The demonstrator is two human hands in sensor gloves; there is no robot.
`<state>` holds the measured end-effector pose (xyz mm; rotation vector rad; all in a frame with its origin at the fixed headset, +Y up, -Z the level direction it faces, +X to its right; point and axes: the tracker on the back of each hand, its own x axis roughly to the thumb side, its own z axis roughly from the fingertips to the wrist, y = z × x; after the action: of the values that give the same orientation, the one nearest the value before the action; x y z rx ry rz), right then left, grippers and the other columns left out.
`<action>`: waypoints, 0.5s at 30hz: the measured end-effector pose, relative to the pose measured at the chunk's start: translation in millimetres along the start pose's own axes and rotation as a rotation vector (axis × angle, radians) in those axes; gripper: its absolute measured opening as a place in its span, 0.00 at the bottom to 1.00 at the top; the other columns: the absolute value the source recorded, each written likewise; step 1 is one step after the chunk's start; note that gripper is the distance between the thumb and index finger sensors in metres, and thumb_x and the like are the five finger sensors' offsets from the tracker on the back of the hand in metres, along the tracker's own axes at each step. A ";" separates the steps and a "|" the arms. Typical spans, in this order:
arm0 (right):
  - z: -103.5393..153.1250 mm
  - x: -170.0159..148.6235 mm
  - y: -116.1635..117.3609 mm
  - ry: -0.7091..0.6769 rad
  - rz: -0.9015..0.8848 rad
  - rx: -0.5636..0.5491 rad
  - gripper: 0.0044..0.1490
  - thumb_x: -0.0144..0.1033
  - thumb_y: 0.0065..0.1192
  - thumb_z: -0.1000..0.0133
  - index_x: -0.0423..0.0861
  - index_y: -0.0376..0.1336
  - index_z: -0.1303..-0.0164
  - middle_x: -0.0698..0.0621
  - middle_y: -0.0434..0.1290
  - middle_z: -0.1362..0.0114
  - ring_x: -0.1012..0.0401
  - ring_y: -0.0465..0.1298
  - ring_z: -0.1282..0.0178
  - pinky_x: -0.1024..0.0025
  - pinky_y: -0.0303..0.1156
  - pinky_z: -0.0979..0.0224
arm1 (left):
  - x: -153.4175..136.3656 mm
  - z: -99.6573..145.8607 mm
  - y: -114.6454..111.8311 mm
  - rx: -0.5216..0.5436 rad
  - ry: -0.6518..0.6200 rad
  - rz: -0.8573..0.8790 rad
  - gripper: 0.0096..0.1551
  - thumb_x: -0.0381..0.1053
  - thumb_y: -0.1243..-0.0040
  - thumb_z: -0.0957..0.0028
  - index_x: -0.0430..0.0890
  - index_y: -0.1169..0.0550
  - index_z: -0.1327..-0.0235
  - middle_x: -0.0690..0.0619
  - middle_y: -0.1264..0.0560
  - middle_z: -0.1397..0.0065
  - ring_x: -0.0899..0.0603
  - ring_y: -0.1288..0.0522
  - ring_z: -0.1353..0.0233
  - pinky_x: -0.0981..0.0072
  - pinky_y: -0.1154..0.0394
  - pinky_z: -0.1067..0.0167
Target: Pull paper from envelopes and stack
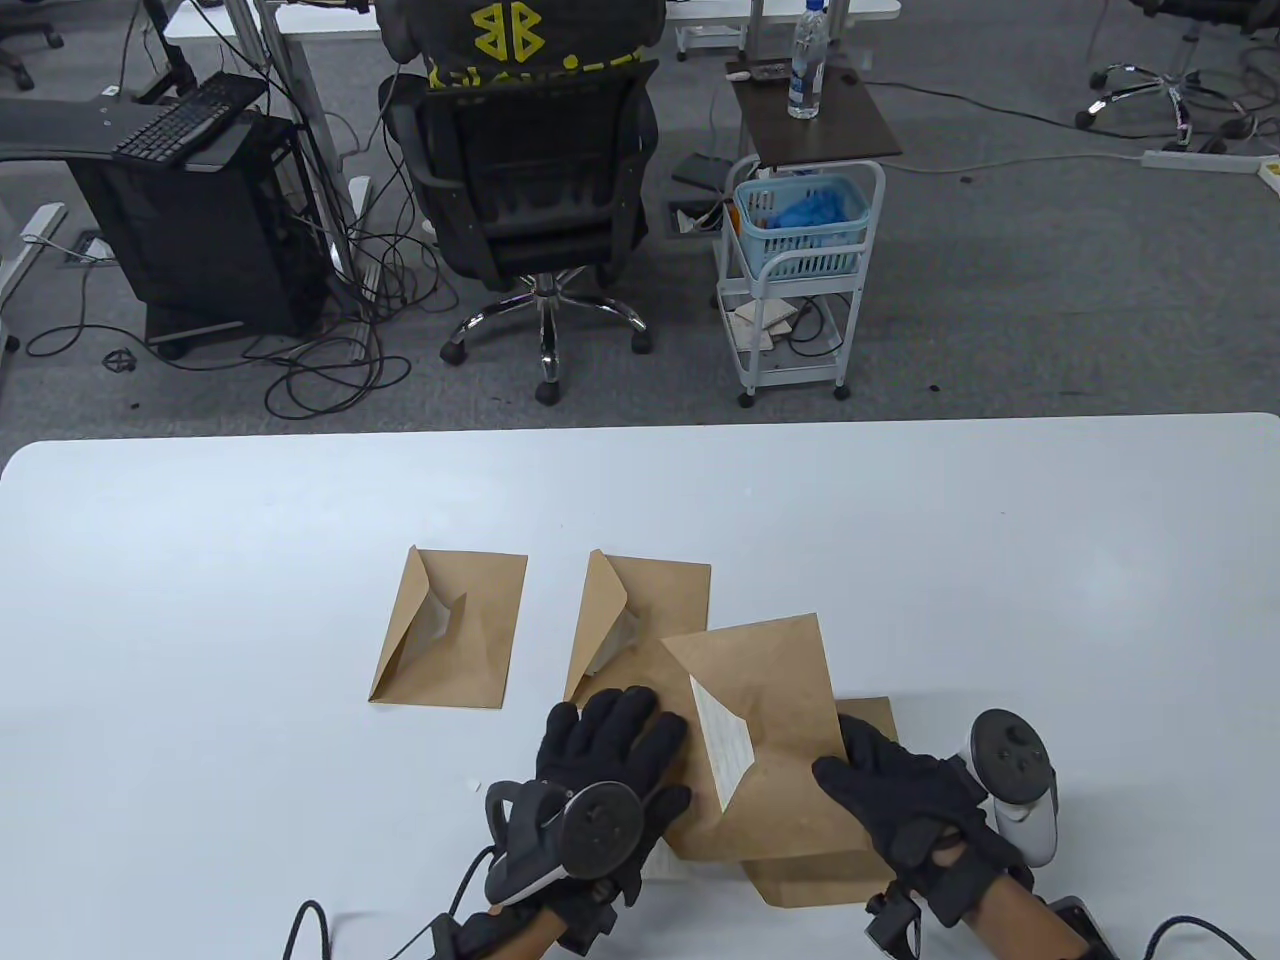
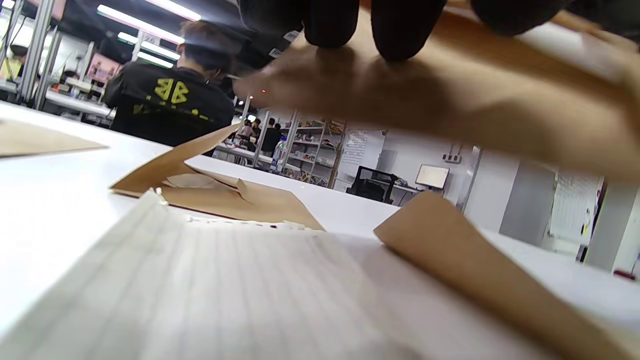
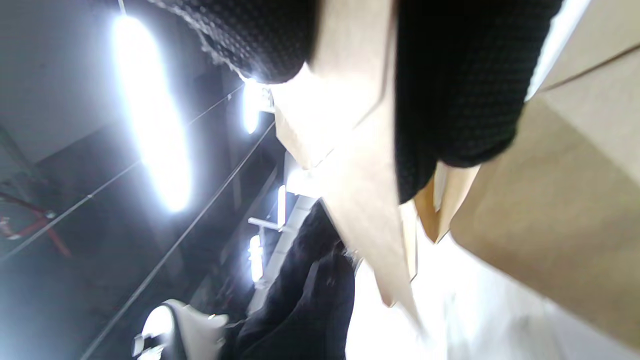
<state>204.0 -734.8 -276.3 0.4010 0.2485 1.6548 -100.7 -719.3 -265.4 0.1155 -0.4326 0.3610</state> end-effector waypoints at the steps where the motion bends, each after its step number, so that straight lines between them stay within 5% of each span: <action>1: -0.4 0.3 2.8 -0.011 -0.029 0.027 0.28 0.34 0.61 0.43 0.48 0.63 0.31 0.44 0.80 0.39 0.53 0.89 0.54 0.62 0.86 0.53 | -2.0 0.4 0.1 -0.009 -0.002 0.043 0.38 0.64 0.47 0.48 0.56 0.35 0.23 0.45 0.46 0.14 0.31 0.47 0.14 0.31 0.58 0.22; 8: -3.9 -1.7 15.9 -0.048 -0.010 0.113 0.27 0.34 0.60 0.43 0.51 0.63 0.31 0.45 0.78 0.36 0.52 0.88 0.51 0.60 0.84 0.49 | -11.4 -4.1 -7.0 -0.121 0.057 0.543 0.40 0.64 0.46 0.48 0.49 0.33 0.23 0.42 0.45 0.15 0.29 0.47 0.15 0.30 0.58 0.24; 12: -5.9 -3.3 23.6 -0.052 0.037 0.143 0.28 0.33 0.60 0.43 0.51 0.62 0.30 0.45 0.78 0.35 0.50 0.87 0.49 0.58 0.83 0.48 | -15.2 -6.3 -10.4 -0.116 0.142 0.762 0.32 0.59 0.38 0.49 0.49 0.25 0.33 0.43 0.40 0.18 0.30 0.42 0.17 0.30 0.53 0.25; 15: -5.3 -2.1 27.0 -0.035 0.097 0.112 0.26 0.35 0.62 0.43 0.49 0.65 0.33 0.43 0.78 0.37 0.49 0.87 0.47 0.56 0.83 0.48 | -17.0 -5.1 -6.1 -0.055 0.175 0.767 0.20 0.55 0.31 0.52 0.52 0.17 0.47 0.45 0.34 0.21 0.31 0.36 0.20 0.30 0.49 0.25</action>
<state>177.4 -740.0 -270.8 0.5334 0.2998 1.7320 -110.9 -729.4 -277.6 -0.1433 -0.2991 1.1038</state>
